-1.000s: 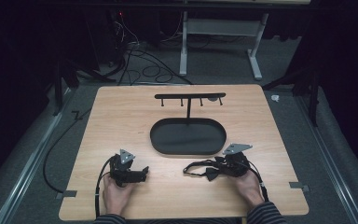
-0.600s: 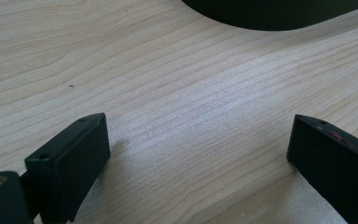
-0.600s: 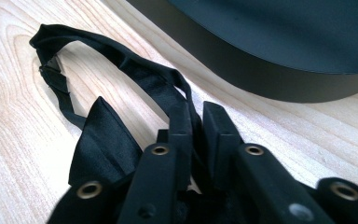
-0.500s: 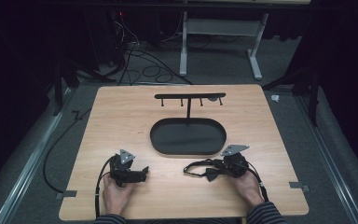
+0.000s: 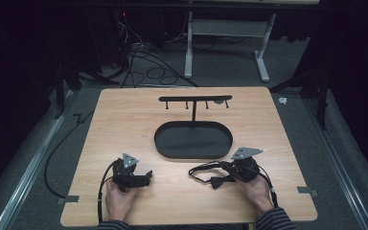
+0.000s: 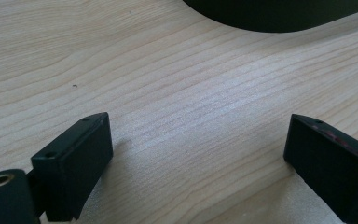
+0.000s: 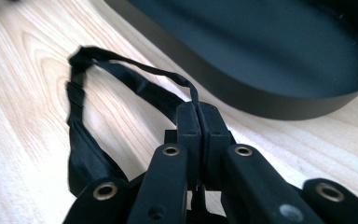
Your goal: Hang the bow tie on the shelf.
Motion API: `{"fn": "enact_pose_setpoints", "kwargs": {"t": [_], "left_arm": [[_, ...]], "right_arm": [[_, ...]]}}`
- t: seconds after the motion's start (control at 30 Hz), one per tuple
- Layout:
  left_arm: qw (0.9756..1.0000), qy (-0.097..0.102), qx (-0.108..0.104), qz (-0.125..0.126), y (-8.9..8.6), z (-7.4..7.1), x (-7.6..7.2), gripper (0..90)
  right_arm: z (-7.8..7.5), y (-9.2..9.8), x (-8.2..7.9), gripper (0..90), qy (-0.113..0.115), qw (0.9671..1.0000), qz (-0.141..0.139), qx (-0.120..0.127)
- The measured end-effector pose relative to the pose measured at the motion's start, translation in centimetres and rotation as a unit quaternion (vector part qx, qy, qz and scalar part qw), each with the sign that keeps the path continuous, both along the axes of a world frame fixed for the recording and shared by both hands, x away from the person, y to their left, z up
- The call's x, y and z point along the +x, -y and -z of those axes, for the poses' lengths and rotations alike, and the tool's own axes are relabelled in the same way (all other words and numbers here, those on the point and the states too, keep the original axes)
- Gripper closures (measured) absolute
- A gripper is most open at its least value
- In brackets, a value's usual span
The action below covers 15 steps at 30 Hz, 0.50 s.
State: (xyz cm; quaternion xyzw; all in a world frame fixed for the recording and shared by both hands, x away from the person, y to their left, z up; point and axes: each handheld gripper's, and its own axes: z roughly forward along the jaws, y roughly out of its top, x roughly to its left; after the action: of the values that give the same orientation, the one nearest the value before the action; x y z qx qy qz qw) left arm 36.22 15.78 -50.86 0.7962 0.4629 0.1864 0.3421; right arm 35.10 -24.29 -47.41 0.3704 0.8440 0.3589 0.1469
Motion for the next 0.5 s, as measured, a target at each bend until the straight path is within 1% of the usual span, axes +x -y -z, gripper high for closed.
{"fn": "enact_pose_setpoints", "kwargs": {"t": [0.03,0.1,0.13,0.2,0.3,0.37,0.4,0.43,0.47,0.5], "left_arm": [[1.0000,0.000,0.000,0.000,0.0,0.0,0.0,8.1],[1.0000,-0.001,0.000,0.000,0.0,0.0,0.0,8.1],[1.0000,0.000,0.000,0.000,0.0,0.0,0.0,8.1],[1.0000,-0.001,0.001,0.000,0.0,0.0,0.0,8.1],[1.0000,-0.001,0.001,0.000,0.0,0.0,0.0,8.1],[1.0000,0.000,0.000,0.000,0.0,0.0,0.0,8.1],[1.0000,0.000,0.000,0.000,0.0,0.0,0.0,8.1],[1.0000,0.000,0.000,0.000,0.0,0.0,0.0,8.1],[1.0000,0.000,0.000,0.000,0.0,0.0,0.0,8.1],[1.0000,0.000,0.000,0.000,0.0,0.0,0.0,8.1]], "right_arm": [[0.0,0.0,0.0,90.0,0.000,1.0000,0.000,0.000],[-0.4,0.1,-0.1,90.0,0.006,1.0000,0.000,0.008],[-0.8,0.2,-0.1,90.0,0.012,0.9998,0.000,0.013],[-1.0,0.3,-0.2,90.0,0.013,0.9998,0.000,0.017],[-1.9,0.4,-0.3,90.0,0.025,0.9994,-0.001,0.026],[-2.2,0.4,-0.4,90.0,0.028,0.9993,-0.002,0.026],[-2.7,0.4,-0.4,90.0,0.035,0.9990,-0.002,0.029],[-2.7,0.4,-0.4,90.0,0.035,0.9990,-0.002,0.029],[-3.1,0.5,-0.4,90.0,0.039,0.9987,-0.003,0.032],[-3.1,0.5,-0.4,90.0,0.039,0.9987,-0.003,0.032]]}}
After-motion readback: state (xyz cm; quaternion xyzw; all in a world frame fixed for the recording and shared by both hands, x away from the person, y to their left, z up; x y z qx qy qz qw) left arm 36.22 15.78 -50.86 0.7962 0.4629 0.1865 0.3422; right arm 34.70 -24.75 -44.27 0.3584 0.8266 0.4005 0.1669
